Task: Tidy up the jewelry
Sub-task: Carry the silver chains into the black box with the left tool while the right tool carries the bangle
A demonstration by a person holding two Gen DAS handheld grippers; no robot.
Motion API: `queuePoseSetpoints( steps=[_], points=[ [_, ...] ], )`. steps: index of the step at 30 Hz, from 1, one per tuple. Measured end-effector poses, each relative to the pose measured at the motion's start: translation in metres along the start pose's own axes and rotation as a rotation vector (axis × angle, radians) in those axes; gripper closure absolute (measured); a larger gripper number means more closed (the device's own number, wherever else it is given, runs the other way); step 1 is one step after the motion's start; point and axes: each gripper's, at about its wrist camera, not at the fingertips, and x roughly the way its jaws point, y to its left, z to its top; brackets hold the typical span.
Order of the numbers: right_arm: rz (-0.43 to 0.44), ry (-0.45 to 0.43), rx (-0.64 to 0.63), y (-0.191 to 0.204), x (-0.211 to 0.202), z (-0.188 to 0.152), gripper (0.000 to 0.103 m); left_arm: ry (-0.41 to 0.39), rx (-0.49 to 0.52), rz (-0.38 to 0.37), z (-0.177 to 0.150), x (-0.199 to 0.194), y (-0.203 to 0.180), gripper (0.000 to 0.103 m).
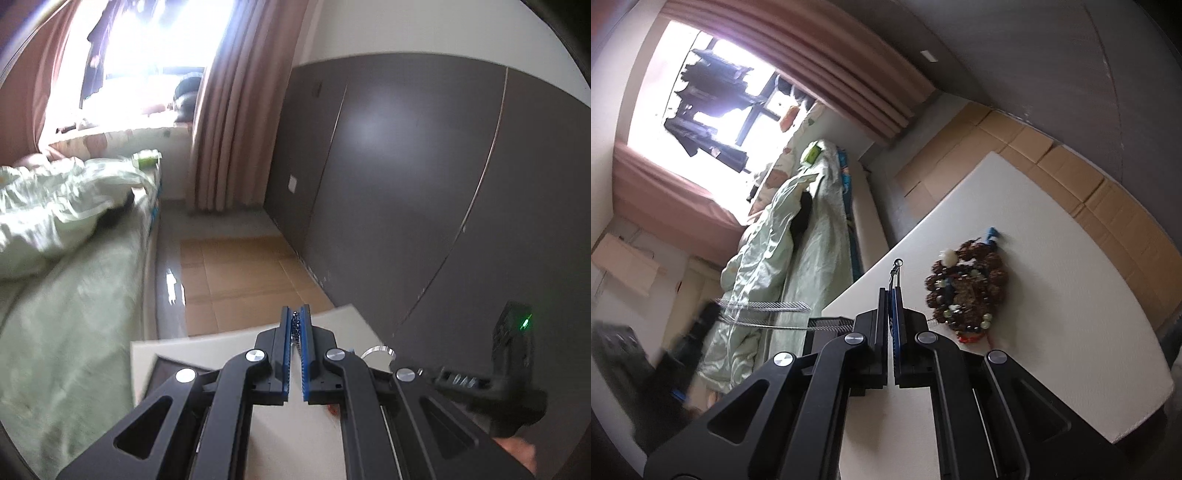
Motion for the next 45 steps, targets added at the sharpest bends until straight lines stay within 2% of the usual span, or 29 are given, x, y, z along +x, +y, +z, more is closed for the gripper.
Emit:
queuePoseSetpoints(
  steps=[5,13,18,25,35,38,41,45],
  points=[
    [0.024,-0.001,-0.033,0.010,-0.001,-0.002,0.099,-0.059,0.039,0.030,0.032,-0.032,-0.008,0.101],
    [0.041,0.015,-0.056,0.018,0.004,-0.004,0.099,-0.122,0.104,0.085,0.060,-0.076,-0.018,0.101],
    [0.049,0.035,-0.082,0.027,0.011,-0.008,0.099,-0.142,0.099,0.169,0.077,-0.100,-0.002,0.101],
    [0.071,0.049,-0.107,0.037,0.019,-0.013,0.099,-0.155,0.083,0.202,0.086,-0.113,0.018,0.101],
    [0.093,0.077,-0.124,0.047,0.035,-0.017,0.099,-0.091,-0.007,0.163,0.054,-0.069,0.049,0.101],
    [0.094,0.087,-0.135,0.051,0.040,-0.019,0.099,-0.076,-0.069,0.170,0.033,-0.054,0.067,0.101],
    [0.092,0.099,-0.150,0.057,0.047,-0.024,0.099,-0.044,-0.166,0.135,0.008,-0.034,0.089,0.101],
    [0.114,0.119,-0.158,0.066,0.057,-0.031,0.099,0.008,-0.218,0.121,-0.024,-0.008,0.106,0.100]
  ],
)
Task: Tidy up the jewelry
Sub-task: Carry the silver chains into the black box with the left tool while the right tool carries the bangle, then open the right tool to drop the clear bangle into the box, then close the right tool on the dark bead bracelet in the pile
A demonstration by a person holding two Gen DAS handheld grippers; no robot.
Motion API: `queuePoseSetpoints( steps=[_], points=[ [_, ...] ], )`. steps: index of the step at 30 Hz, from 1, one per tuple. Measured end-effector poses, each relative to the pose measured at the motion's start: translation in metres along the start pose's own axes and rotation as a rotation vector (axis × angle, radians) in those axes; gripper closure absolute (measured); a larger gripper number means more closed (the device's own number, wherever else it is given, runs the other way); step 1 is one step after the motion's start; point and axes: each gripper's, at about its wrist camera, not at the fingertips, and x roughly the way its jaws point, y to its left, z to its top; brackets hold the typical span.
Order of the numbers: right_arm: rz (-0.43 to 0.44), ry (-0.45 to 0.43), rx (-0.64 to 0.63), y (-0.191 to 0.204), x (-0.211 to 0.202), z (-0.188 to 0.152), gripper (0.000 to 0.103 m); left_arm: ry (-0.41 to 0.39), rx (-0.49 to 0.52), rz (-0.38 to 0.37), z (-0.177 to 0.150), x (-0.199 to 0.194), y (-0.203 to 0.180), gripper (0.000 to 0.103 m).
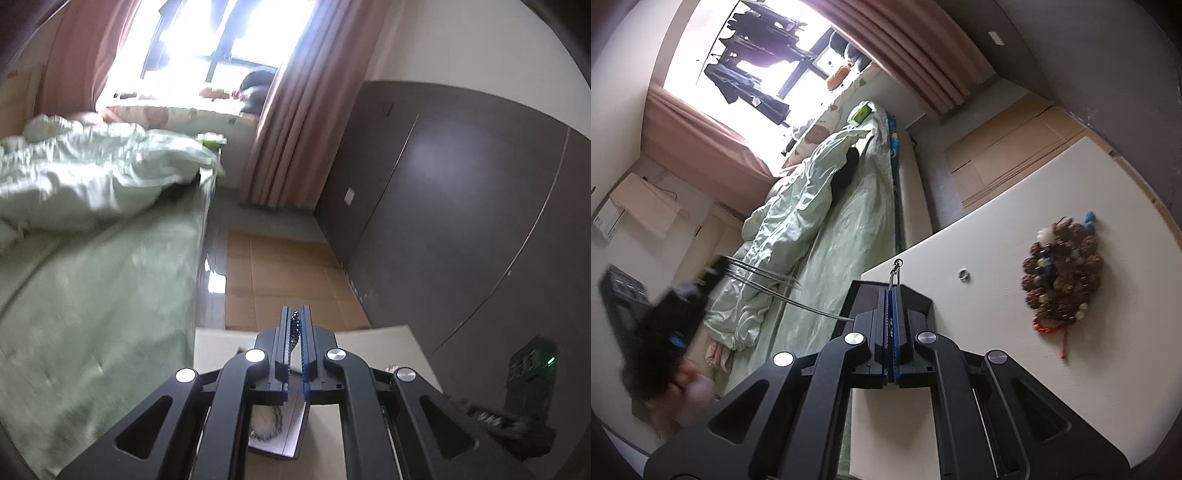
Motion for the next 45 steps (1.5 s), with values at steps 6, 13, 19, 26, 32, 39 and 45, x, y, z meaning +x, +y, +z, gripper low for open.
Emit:
queuePoseSetpoints(
  steps=[6,13,19,26,32,39,45],
  points=[
    [0.025,0.032,-0.032,0.015,0.022,-0.011,0.099,0.135,-0.127,-0.030,-0.039,0.042,0.034,0.090],
    [0.036,0.058,-0.074,0.028,0.046,-0.021,0.099,0.051,-0.166,-0.008,-0.033,0.023,0.049,0.027],
    [0.060,0.089,-0.072,0.033,0.065,-0.027,0.099,0.081,-0.196,0.024,-0.030,0.025,0.063,0.012],
    [-0.058,0.143,-0.122,0.043,0.100,-0.028,0.062,0.095,-0.258,0.039,-0.029,0.025,0.079,0.008],
    [-0.075,0.017,-0.102,0.031,0.062,-0.016,0.021,0.120,-0.237,0.010,-0.034,0.031,0.065,0.008],
    [-0.136,-0.060,-0.015,-0.007,0.012,0.003,0.021,0.150,-0.142,-0.030,-0.043,0.041,0.029,0.009],
    [-0.168,-0.066,0.020,-0.030,-0.012,0.009,0.021,0.163,-0.109,-0.043,-0.049,0.047,0.012,0.012]
  ],
)
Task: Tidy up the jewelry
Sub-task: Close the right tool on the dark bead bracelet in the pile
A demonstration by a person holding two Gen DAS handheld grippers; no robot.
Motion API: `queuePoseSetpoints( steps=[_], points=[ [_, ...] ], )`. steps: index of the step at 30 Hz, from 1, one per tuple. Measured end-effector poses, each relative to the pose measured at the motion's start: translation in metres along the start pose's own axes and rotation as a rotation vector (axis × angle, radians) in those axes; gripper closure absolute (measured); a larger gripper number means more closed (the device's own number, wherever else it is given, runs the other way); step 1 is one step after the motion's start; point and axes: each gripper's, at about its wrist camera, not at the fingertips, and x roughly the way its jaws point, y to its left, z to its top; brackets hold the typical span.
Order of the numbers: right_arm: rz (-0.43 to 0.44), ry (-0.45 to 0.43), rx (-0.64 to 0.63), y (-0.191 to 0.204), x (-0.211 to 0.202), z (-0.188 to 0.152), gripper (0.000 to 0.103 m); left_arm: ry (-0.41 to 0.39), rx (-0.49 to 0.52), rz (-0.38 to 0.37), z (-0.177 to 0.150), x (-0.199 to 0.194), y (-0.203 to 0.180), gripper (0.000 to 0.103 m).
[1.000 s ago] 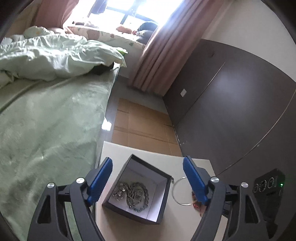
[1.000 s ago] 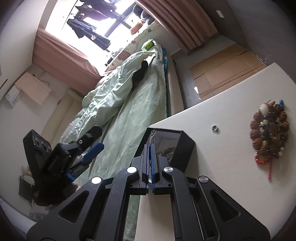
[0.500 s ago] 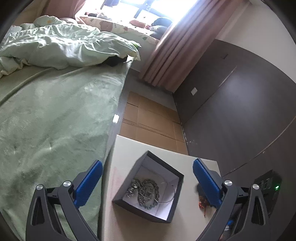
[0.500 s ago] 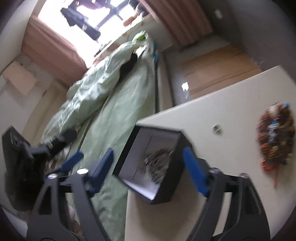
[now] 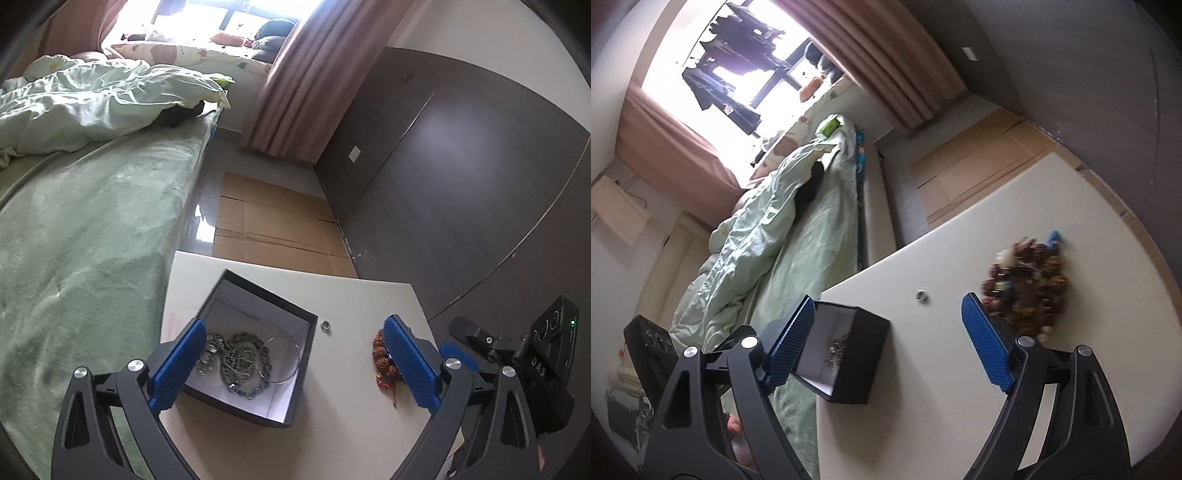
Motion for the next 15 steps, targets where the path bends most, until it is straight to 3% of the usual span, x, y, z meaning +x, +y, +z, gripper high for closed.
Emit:
queuePoseSetpoints(
  steps=[4,12,15],
  points=[
    [-0.024,0.014,0.025,-0.013,-0.005,0.002,0.021,0.007,-0.011,-0.018,0.000,0.004,-0.008,0.019],
    [-0.070,0.022,0.121,-0.051,-0.014,0.006,0.022,0.072,0.052,-0.046,-0.007,0.031,-0.041,0.044],
    [-0.099,0.042,0.152,-0.062,-0.013,0.005,0.030,0.090,0.076,-0.044,-0.010,0.041,-0.051,0.055]
  ],
)
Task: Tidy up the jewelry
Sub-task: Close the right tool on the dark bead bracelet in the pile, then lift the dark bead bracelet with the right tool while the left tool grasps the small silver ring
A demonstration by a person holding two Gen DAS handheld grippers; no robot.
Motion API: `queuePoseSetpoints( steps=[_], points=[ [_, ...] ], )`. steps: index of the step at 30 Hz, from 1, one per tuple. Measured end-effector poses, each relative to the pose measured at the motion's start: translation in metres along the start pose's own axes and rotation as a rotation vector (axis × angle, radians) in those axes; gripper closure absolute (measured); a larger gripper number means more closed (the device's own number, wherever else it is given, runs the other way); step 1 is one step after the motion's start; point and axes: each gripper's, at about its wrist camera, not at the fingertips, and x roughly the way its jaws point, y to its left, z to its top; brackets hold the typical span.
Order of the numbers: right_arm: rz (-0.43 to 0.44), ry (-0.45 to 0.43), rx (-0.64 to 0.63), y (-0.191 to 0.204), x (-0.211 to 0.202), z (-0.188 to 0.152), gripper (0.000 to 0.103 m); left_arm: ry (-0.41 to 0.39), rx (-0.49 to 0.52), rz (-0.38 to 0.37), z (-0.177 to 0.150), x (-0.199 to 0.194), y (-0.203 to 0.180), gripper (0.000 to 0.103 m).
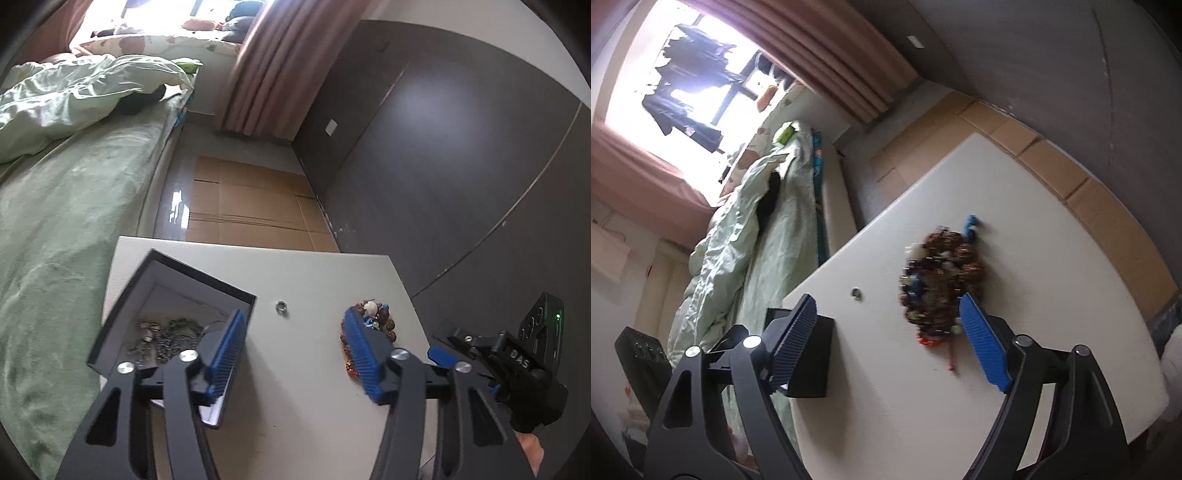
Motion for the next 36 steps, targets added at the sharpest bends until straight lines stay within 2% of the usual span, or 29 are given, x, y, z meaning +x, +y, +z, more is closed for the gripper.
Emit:
queuePoseSetpoints(
  steps=[2,4,9,11,16,18,20,21,22,23,31,36],
  points=[
    [-0.019,0.026,0.028,-0.009,0.004,0.000,0.039,0.018,0.020,-0.006,-0.002,0.007,-0.007,0.062],
    [-0.038,0.047,0.048,-0.020,0.006,0.001,0.044,0.023,0.040,-0.006,-0.002,0.011,-0.011,0.065],
    [-0.063,0.087,0.078,-0.032,0.015,-0.001,0.055,0.039,0.043,-0.009,-0.009,0.019,-0.013,0.066],
    [-0.059,0.092,0.098,-0.037,0.019,-0.002,0.064,0.047,0.043,-0.010,-0.011,0.022,-0.013,0.068],
    [-0.084,0.128,0.104,-0.038,0.039,-0.005,0.066,0.057,0.043,-0.011,-0.012,0.029,-0.013,0.072],
    [-0.092,0.140,0.110,-0.039,0.047,-0.007,0.070,0.069,0.038,-0.015,-0.012,0.034,-0.013,0.072],
    [-0.092,0.149,0.122,-0.040,0.053,-0.009,0.081,0.077,0.042,-0.012,-0.013,0.039,-0.014,0.072],
    [-0.086,0.147,0.131,-0.041,0.053,-0.009,0.082,0.081,0.045,-0.011,-0.014,0.041,-0.015,0.072],
    [-0.091,0.145,0.136,-0.042,0.051,-0.009,0.091,0.085,0.048,-0.010,-0.015,0.043,-0.015,0.072],
    [-0.101,0.143,0.137,-0.042,0.049,-0.010,0.094,0.088,0.049,-0.008,-0.015,0.045,-0.015,0.072],
    [-0.040,0.087,0.181,-0.047,0.028,0.000,0.094,0.125,0.047,-0.014,-0.020,0.069,-0.022,0.072],
    [0.014,0.033,0.157,-0.039,0.010,0.010,0.094,0.147,0.046,-0.017,-0.025,0.088,-0.030,0.070]
  ],
)
